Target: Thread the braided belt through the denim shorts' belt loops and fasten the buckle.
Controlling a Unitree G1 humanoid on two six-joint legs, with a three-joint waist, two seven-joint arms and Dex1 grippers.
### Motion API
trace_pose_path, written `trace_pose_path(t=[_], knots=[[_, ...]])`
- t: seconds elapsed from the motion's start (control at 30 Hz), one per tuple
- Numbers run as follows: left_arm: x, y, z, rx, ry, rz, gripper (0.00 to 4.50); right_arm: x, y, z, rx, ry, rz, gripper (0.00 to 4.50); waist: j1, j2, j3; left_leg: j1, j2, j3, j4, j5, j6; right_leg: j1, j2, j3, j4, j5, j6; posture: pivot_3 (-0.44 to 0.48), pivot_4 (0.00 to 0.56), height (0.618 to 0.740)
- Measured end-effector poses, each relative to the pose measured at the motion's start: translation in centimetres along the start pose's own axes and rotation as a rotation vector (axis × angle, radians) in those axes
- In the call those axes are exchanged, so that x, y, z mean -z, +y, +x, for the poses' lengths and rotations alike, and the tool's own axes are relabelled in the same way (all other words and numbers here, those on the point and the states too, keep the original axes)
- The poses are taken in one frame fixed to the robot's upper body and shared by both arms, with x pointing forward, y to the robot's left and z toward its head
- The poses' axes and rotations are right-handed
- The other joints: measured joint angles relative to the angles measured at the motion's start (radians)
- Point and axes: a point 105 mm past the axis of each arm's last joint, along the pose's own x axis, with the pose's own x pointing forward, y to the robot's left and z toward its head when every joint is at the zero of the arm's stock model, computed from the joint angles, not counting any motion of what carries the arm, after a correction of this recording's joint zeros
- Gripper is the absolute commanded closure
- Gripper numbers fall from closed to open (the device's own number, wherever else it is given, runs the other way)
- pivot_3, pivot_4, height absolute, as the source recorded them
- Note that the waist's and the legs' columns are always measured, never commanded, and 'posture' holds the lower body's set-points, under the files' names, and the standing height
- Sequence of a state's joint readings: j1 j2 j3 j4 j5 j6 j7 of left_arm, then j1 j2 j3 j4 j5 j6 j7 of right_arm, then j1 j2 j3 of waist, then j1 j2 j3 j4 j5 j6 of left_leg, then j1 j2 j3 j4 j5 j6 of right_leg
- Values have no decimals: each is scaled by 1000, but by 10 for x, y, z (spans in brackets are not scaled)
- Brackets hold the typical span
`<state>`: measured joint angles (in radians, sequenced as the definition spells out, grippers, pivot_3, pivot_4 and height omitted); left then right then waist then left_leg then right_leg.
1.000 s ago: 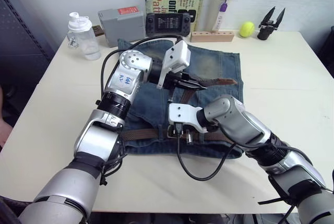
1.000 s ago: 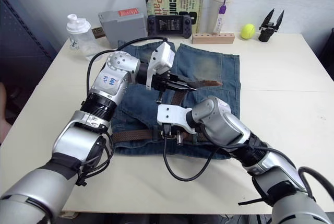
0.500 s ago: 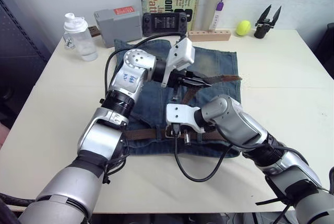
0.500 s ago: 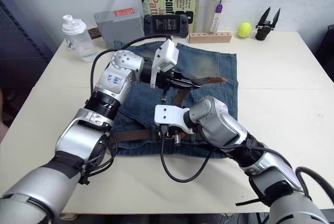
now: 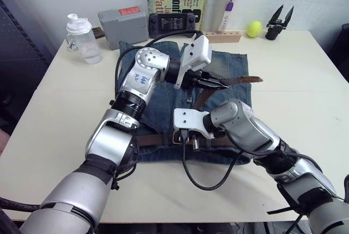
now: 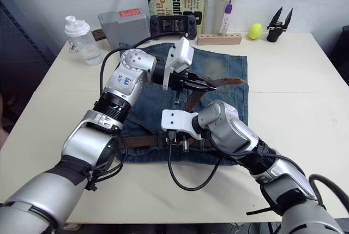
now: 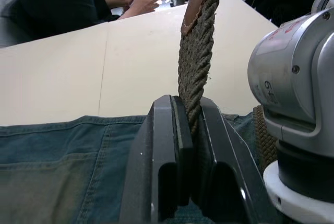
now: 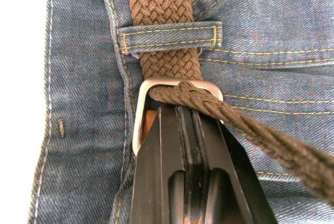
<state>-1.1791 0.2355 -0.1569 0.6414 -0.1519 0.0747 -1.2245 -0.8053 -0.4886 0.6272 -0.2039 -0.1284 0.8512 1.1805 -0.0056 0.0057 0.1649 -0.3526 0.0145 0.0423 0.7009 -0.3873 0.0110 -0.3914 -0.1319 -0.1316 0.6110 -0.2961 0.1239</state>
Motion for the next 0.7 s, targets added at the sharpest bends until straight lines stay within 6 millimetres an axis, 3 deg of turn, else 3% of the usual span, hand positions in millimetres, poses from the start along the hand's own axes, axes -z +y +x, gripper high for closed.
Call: trace_pose_path(t=[0.07,0.1,0.2,0.4,0.7], knots=[[13,-1,-23,-88,26,-13,4500,-1,2,1,15,-11,0,4477,-5,1,0,0,0,0,-1,0,0,-1,0,0,0,0,0,0,150,731],[13,-1,-23,-90,26,-13,4500,-1,2,1,15,-12,0,4477,-6,1,0,0,0,0,-1,0,0,-1,0,0,0,0,0,0,150,731],[41,-12,-73,-257,126,-20,4500,-1,5,3,65,-76,68,4477,-21,1,0,0,0,-3,-2,0,0,-1,0,-1,0,0,0,0,150,731],[77,-54,-114,-347,359,70,4500,-1,5,-5,147,-195,256,4477,-22,2,1,-2,0,-3,-2,0,-1,-2,0,-1,-1,0,-1,0,150,731],[81,-78,-123,-382,483,221,4500,-19,3,-45,262,-381,401,4477,4,4,5,-4,-1,-3,-1,0,-1,-3,-1,0,-1,0,0,0,150,731]])
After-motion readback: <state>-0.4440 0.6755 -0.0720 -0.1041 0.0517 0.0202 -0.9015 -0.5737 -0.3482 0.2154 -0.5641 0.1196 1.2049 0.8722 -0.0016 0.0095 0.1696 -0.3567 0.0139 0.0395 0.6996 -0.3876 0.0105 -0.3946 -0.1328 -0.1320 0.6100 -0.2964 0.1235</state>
